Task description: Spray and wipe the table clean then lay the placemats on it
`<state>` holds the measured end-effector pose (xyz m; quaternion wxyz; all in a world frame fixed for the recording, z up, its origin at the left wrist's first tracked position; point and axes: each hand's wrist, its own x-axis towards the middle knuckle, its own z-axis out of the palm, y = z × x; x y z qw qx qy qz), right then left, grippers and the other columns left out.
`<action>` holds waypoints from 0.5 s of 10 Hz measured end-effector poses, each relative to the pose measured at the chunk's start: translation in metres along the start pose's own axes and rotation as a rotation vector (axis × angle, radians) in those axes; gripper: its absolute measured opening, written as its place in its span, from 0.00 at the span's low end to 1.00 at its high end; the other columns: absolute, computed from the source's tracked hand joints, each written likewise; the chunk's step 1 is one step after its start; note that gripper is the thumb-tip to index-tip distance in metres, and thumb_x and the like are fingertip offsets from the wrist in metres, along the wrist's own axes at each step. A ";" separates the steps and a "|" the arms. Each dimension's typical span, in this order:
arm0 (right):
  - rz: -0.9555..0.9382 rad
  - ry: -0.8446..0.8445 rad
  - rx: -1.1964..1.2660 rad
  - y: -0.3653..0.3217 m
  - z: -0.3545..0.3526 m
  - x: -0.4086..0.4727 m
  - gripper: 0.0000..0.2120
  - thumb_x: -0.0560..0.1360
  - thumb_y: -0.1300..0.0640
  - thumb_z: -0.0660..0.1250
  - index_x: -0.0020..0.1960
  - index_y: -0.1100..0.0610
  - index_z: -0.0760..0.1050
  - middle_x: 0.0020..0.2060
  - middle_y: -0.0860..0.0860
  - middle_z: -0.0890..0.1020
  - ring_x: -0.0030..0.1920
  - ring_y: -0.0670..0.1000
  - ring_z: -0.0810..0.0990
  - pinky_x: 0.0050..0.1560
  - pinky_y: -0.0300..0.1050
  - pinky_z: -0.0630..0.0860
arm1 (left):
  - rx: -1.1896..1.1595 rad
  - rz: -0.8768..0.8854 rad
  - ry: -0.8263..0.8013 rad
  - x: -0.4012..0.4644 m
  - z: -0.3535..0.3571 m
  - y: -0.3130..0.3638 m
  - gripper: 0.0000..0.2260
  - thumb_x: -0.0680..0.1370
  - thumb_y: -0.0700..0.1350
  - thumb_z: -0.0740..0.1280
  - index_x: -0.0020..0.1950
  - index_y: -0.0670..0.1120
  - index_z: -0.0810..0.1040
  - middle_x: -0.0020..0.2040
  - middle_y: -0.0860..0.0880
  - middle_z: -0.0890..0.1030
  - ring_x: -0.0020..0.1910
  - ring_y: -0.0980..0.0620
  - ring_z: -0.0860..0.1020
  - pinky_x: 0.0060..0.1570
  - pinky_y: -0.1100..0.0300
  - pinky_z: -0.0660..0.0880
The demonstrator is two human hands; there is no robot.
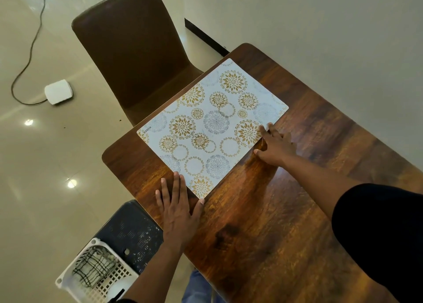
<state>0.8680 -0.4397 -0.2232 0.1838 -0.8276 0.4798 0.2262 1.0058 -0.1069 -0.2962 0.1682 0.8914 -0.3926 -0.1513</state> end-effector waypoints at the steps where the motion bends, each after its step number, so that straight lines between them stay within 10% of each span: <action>1: 0.001 0.011 0.001 -0.001 0.001 -0.002 0.42 0.81 0.37 0.63 0.84 0.42 0.41 0.84 0.46 0.39 0.81 0.67 0.47 0.74 0.68 0.58 | 0.024 -0.003 -0.012 0.000 -0.003 0.003 0.41 0.83 0.67 0.54 0.88 0.48 0.44 0.88 0.50 0.43 0.86 0.45 0.36 0.83 0.37 0.40; 5: 0.040 0.067 0.198 -0.001 -0.004 -0.055 0.32 0.84 0.45 0.60 0.83 0.51 0.53 0.84 0.52 0.49 0.83 0.60 0.50 0.76 0.63 0.60 | 0.154 -0.140 -0.248 0.028 -0.063 0.053 0.31 0.86 0.62 0.54 0.84 0.45 0.58 0.86 0.43 0.54 0.86 0.38 0.44 0.83 0.36 0.41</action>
